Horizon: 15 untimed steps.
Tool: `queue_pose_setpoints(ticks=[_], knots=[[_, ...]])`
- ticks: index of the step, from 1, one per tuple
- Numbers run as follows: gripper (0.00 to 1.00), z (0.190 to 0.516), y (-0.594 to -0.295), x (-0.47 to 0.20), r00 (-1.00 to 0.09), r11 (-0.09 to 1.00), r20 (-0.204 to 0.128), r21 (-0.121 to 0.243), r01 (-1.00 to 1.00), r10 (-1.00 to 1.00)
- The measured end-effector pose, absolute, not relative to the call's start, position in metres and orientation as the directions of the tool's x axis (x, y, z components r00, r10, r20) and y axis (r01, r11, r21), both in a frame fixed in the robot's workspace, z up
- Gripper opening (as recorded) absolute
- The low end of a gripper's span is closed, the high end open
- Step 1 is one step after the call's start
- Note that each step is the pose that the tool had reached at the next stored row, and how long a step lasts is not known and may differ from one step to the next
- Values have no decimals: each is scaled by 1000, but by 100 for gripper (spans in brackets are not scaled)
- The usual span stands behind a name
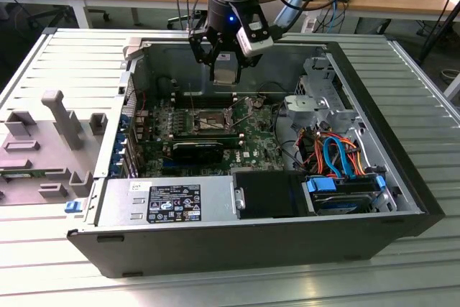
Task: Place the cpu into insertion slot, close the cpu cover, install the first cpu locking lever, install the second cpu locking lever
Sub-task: 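Place the cpu into insertion slot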
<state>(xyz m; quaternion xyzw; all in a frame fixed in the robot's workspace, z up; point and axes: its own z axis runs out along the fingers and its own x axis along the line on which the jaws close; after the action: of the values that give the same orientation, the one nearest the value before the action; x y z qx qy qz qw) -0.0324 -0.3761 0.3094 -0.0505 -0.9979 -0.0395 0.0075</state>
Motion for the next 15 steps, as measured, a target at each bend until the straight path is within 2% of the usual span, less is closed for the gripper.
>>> queue_pose_setpoints(ticks=[15], knots=[[54, 309, -376, -32, -987, 984, 19, 78, 161, 160]])
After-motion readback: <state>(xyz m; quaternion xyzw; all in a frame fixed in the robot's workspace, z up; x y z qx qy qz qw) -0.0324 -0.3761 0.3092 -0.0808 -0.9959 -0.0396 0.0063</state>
